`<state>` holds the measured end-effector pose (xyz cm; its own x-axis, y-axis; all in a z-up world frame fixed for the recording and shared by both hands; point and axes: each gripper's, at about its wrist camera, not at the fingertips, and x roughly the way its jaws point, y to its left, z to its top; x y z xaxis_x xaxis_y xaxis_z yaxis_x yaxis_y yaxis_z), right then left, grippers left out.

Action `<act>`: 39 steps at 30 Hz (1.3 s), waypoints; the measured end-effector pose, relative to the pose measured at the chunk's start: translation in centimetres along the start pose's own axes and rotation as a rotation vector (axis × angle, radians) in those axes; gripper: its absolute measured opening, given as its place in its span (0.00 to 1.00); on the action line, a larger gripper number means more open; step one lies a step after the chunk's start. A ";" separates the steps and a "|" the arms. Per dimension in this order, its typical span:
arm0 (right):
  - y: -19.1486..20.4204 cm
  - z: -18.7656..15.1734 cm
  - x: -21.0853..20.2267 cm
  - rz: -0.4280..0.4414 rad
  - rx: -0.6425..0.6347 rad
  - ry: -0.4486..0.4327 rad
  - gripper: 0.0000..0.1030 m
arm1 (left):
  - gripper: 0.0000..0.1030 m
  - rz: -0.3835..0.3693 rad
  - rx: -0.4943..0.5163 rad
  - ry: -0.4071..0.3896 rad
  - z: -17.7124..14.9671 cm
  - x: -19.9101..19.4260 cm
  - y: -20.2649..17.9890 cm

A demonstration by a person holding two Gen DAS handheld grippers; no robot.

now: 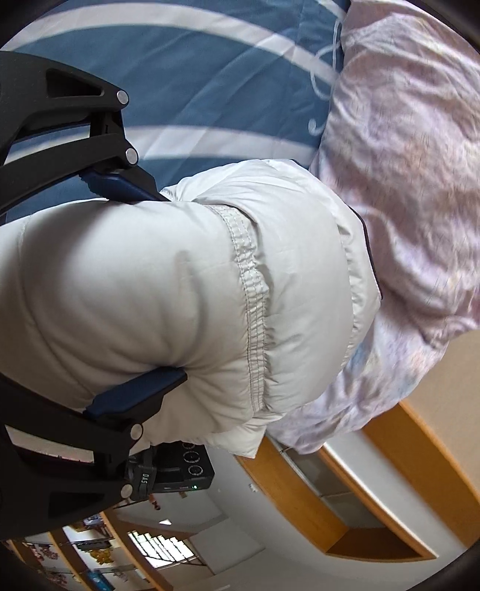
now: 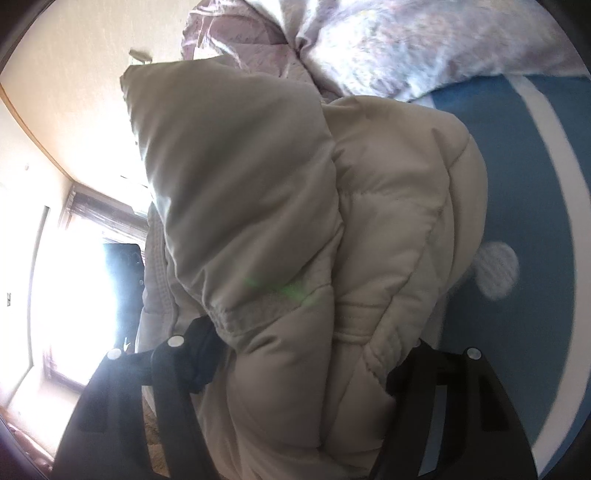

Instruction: Fold large clothes

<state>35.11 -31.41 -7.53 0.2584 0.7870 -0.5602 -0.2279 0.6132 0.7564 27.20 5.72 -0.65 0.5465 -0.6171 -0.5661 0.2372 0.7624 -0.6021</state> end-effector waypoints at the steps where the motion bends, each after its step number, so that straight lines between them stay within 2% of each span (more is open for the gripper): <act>1: 0.1 0.1 0.2 -0.008 -0.005 0.002 0.64 | 0.79 0.008 -0.004 0.002 0.1 0.0 0.5; 4: 0.4 0.2 1.0 -0.022 0.001 0.001 0.64 | 0.79 0.020 -0.012 0.006 0.7 0.2 1.7; 10: 1.9 -0.6 1.8 -0.063 -0.006 -0.029 0.65 | 0.79 0.066 0.049 -0.008 1.8 1.1 2.2; 12: 1.1 -1.1 1.9 -0.080 0.029 -0.041 0.73 | 0.81 0.092 0.060 0.003 1.8 1.5 2.5; 13: 1.3 -1.2 2.1 -0.091 0.047 -0.045 0.81 | 0.81 0.104 0.064 0.008 1.7 1.6 2.5; 16: 0.5 -2.1 1.5 -0.126 0.084 -0.073 0.90 | 0.86 0.155 0.095 0.003 1.7 1.3 1.8; 17: 0.8 -2.5 0.7 -0.160 0.081 -0.095 0.90 | 0.88 0.179 0.112 -0.008 1.7 1.1 1.5; 22: 3.5 -3.9 -3.9 -0.316 0.041 -0.234 0.92 | 0.96 0.401 0.275 -0.102 1.0 -0.7 -1.4; 25: 6.3 -5.0 -6.8 -0.479 0.010 -0.391 0.92 | 0.98 0.523 0.354 -0.151 0.3 -1.3 -3.0; 26: 7.7 -5.5 -7.6 -0.536 -0.017 -0.457 0.92 | 0.98 0.547 0.370 -0.159 0.0 -1.4 -3.4; 27: 9.1 -5.8 -8.1 -0.549 -0.057 -0.500 0.92 | 0.98 0.567 0.381 -0.167 -0.2 -1.5 -3.8; 28: 9.9 -5.8 -7.9 -0.547 -0.082 -0.506 0.92 | 0.98 0.568 0.386 -0.169 -0.3 -1.5 -4.2; 30: 11.3 -5.4 -6.6 -0.546 -0.121 -0.452 0.91 | 0.98 0.543 0.392 -0.165 -0.4 -1.6 -5.1; 31: 11.6 -5.1 -6.0 -0.552 -0.129 -0.436 0.88 | 0.98 0.535 0.397 -0.166 -0.5 -1.7 -5.5; 33: 12.2 -4.6 -4.3 -0.578 -0.146 -0.407 0.71 | 0.98 0.533 0.415 -0.173 -0.8 -1.6 -6.3; 34: 12.0 -4.4 -3.6 -0.584 -0.137 -0.394 0.47 | 0.98 0.538 0.426 -0.174 -0.9 -1.6 -6.6; 35: 11.3 -4.4 -2.7 -0.573 -0.116 -0.369 0.35 | 0.98 0.545 0.438 -0.176 -1.1 -1.6 -6.8; 36: 10.4 -4.5 -2.4 -0.531 -0.083 -0.349 0.33 | 0.98 0.561 0.456 -0.178 -1.3 -1.4 -7.0; 39: 9.4 -4.2 -1.2 -0.557 -0.058 -0.367 0.27 | 0.99 0.604 0.499 -0.185 -1.8 -0.8 -7.1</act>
<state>28.70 -26.31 -1.16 0.6519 0.2839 -0.7032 -0.0152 0.9320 0.3622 23.60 0.49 3.04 0.8089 -0.0613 -0.5847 0.1648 0.9783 0.1254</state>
